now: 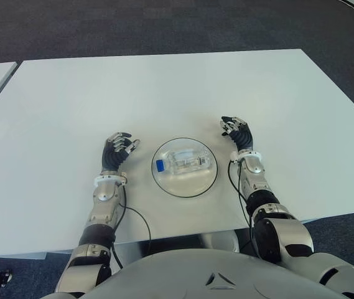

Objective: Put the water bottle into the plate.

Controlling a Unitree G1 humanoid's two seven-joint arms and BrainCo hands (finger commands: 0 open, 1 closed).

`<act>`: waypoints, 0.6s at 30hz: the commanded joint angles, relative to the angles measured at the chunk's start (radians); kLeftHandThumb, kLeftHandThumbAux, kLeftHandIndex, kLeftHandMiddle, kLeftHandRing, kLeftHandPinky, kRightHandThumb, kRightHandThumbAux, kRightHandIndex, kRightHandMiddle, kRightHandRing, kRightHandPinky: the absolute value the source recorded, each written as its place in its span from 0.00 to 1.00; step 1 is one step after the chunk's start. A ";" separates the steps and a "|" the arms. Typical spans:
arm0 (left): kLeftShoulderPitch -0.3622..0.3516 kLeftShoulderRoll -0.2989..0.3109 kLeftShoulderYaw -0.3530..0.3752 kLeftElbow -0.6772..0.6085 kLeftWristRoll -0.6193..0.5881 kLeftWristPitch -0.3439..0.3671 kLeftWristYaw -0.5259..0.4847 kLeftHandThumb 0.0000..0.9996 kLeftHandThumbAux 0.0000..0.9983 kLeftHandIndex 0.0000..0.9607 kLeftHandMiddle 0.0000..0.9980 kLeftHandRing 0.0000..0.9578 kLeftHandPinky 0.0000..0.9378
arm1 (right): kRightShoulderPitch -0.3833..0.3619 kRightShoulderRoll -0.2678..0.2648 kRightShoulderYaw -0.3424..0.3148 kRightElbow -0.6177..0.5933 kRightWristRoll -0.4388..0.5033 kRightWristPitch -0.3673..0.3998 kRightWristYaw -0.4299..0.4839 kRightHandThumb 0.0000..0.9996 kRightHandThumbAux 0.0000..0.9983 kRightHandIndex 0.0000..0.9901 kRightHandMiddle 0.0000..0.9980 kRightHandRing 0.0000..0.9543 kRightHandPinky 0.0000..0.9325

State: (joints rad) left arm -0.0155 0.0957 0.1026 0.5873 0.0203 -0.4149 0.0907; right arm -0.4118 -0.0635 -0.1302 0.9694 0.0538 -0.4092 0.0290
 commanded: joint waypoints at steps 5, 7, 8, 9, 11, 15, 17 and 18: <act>0.041 -0.014 -0.004 0.033 -0.001 0.067 -0.006 0.70 0.72 0.45 0.59 0.59 0.58 | 0.080 0.020 0.019 0.049 -0.022 0.073 -0.028 0.70 0.73 0.43 0.57 0.58 0.58; 0.042 -0.015 -0.005 0.032 0.000 0.068 -0.004 0.71 0.72 0.45 0.59 0.59 0.58 | 0.083 0.019 0.024 0.045 -0.029 0.069 -0.036 0.70 0.73 0.43 0.56 0.58 0.58; 0.042 -0.015 -0.005 0.032 0.001 0.068 -0.004 0.71 0.72 0.45 0.59 0.59 0.58 | 0.084 0.019 0.026 0.043 -0.031 0.067 -0.040 0.70 0.73 0.43 0.56 0.58 0.58; 0.042 -0.016 -0.005 0.031 0.001 0.070 -0.003 0.71 0.72 0.45 0.59 0.59 0.58 | 0.085 0.018 0.030 0.042 -0.035 0.065 -0.045 0.70 0.73 0.43 0.56 0.58 0.57; 0.043 -0.016 -0.004 0.029 0.001 0.074 -0.002 0.71 0.72 0.45 0.59 0.60 0.58 | 0.087 0.016 0.038 0.038 -0.042 0.061 -0.053 0.70 0.73 0.43 0.56 0.58 0.57; 0.045 -0.017 -0.003 0.026 -0.001 0.076 -0.003 0.71 0.72 0.45 0.59 0.60 0.59 | 0.091 0.014 0.047 0.032 -0.052 0.059 -0.064 0.70 0.73 0.43 0.55 0.57 0.56; 0.046 -0.017 -0.003 0.024 -0.001 0.076 -0.004 0.71 0.72 0.45 0.59 0.60 0.59 | 0.093 0.014 0.050 0.029 -0.056 0.058 -0.068 0.70 0.73 0.43 0.55 0.57 0.55; 0.046 -0.017 -0.003 0.023 -0.002 0.075 -0.005 0.71 0.72 0.45 0.59 0.60 0.59 | 0.095 0.013 0.053 0.026 -0.060 0.058 -0.072 0.70 0.73 0.43 0.55 0.57 0.56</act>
State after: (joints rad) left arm -0.0135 0.0915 0.1026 0.5758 0.0208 -0.4004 0.0908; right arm -0.3953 -0.0637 -0.0884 0.9486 0.0076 -0.4123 -0.0346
